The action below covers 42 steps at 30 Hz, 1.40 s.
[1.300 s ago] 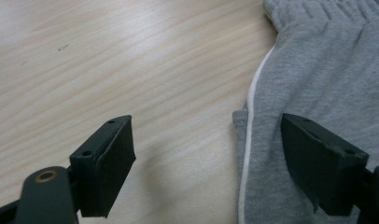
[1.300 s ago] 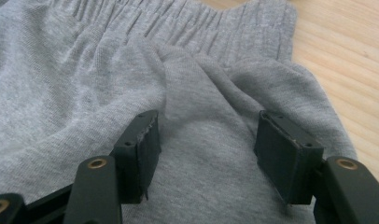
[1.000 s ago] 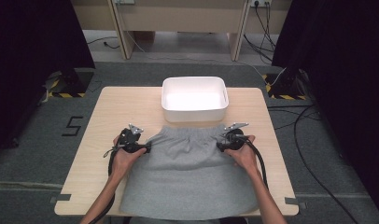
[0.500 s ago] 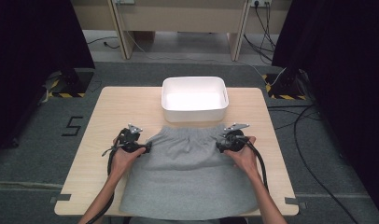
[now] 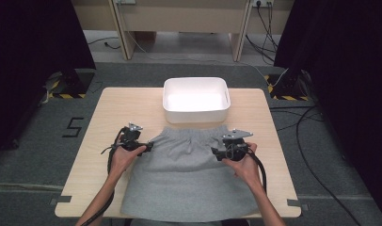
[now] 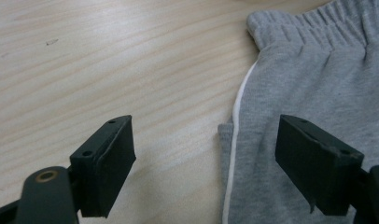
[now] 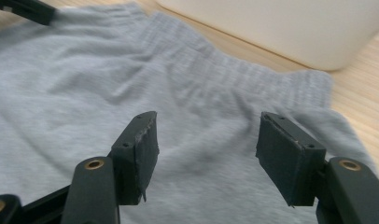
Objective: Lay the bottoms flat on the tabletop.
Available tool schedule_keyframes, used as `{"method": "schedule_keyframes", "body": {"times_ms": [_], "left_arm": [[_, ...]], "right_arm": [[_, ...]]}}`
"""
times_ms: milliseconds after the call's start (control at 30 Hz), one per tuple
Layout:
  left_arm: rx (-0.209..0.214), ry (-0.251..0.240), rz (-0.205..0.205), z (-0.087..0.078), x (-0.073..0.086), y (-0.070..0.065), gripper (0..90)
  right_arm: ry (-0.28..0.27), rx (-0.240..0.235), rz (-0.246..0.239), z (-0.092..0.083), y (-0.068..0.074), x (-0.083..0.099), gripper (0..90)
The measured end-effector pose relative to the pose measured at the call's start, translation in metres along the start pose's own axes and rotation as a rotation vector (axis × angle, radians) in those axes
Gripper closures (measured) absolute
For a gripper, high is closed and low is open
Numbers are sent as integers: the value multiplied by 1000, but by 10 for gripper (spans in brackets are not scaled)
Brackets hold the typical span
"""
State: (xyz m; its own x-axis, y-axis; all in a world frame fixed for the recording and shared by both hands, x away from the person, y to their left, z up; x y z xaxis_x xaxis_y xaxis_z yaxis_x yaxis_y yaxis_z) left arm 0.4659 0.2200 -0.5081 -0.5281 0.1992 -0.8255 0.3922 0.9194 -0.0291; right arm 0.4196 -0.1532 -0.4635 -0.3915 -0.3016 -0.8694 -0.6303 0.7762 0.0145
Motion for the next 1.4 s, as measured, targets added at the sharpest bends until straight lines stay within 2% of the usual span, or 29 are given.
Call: {"method": "schedule_keyframes", "body": {"times_ms": [267,467,667,833,1000,1100,1300,1400], "left_arm": [[6,2,1,1,-4,-1,195],[4,-1,-4,0,-6,3,196],[23,-1,-15,2,-10,2,196],[50,-7,-30,4,-16,2,196],[60,3,-18,7,-22,-1,196],[85,-4,-46,12,-25,-3,201],[97,-3,-31,21,-31,-8,230],[116,-2,-38,24,-34,-10,246]], "right_arm": [[-12,-45,-46,-5,23,-4,388],[-16,-76,-66,-7,39,-3,389],[-38,-128,-79,-12,60,-4,389],[-46,-182,-107,-12,83,-4,391],[-39,-244,-144,-8,112,-3,391],[-41,-276,-160,-5,129,-3,391],[-39,-322,-188,0,156,-6,391],[-35,-346,-193,3,169,-5,391]]}}
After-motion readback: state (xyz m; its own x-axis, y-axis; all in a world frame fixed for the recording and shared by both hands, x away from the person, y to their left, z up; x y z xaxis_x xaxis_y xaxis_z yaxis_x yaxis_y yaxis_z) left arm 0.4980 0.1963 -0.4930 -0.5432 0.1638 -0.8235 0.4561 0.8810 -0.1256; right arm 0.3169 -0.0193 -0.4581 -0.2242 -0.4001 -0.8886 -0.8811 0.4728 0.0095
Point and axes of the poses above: each handheld gripper's, and its own axes: z roughly forward along the jaws, x roughly out of its underside, y roughly to its left, the point moved 1 cm from there along z, roughly forward along the jaws, and after that the axes turned 11 degrees about -y, right-handed, at the moved point
